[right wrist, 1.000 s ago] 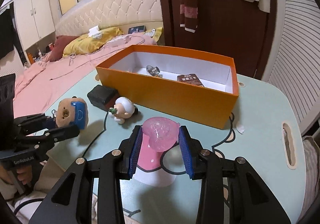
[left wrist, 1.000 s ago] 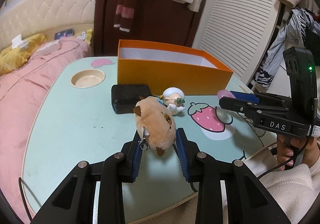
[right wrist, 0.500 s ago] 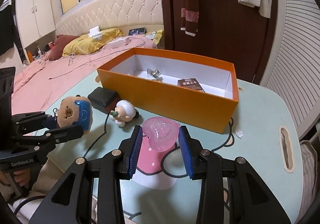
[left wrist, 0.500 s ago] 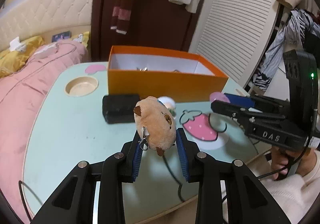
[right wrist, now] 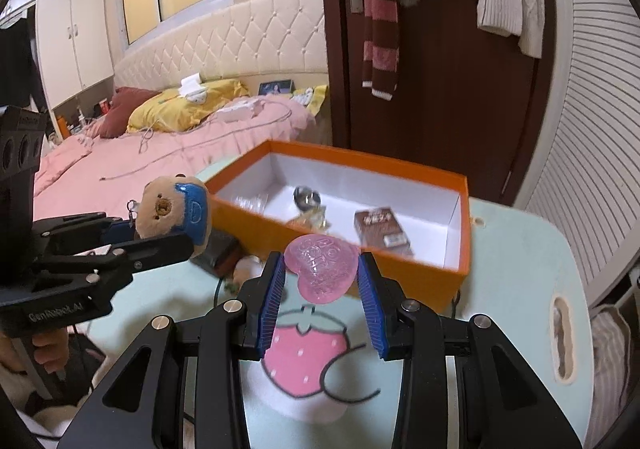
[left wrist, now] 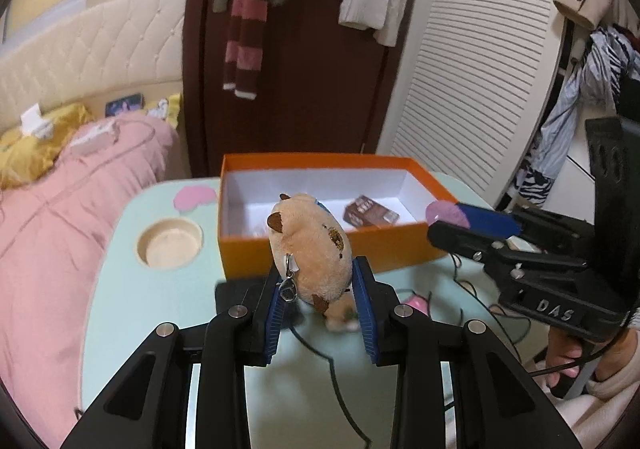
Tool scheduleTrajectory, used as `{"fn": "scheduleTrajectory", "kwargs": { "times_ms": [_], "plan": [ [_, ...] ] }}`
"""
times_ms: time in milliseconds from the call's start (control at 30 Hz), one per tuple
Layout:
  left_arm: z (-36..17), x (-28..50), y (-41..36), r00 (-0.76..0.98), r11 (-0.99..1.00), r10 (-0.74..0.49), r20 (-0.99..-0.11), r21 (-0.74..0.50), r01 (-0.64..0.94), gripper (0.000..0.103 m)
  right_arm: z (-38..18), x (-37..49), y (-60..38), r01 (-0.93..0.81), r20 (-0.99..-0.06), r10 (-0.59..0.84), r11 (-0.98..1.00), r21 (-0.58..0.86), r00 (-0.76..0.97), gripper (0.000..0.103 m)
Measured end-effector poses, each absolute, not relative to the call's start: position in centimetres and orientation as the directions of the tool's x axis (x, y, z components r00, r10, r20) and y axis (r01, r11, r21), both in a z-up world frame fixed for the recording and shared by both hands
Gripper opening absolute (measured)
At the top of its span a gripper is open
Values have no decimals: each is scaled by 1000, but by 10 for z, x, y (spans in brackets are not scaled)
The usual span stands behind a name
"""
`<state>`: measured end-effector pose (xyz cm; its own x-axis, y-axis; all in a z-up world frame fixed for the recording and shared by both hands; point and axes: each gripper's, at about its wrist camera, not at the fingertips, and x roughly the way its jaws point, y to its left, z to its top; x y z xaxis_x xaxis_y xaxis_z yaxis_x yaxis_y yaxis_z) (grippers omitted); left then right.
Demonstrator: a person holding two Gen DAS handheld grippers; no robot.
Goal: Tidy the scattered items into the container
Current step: 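Carry the bear plush into the orange box with the left while the right carries the heart in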
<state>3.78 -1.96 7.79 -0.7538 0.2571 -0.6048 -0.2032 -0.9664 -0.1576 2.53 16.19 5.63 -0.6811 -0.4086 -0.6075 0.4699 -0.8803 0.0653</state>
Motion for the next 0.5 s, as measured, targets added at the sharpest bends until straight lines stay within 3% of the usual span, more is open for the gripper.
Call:
{"fn": "scheduleTrajectory", "kwargs": {
  "times_ms": [267,500],
  "plan": [
    [79,2,-25,-761,-969,245,-601,-164,-182,31,70,-2,158,421,-547,-380,-905,55,-746,39],
    [78,-21,-23,-763,-966,259,-592,-168,-197,31,62,-36,153,380,-579,-363,-920,97,-730,39]
  ]
}}
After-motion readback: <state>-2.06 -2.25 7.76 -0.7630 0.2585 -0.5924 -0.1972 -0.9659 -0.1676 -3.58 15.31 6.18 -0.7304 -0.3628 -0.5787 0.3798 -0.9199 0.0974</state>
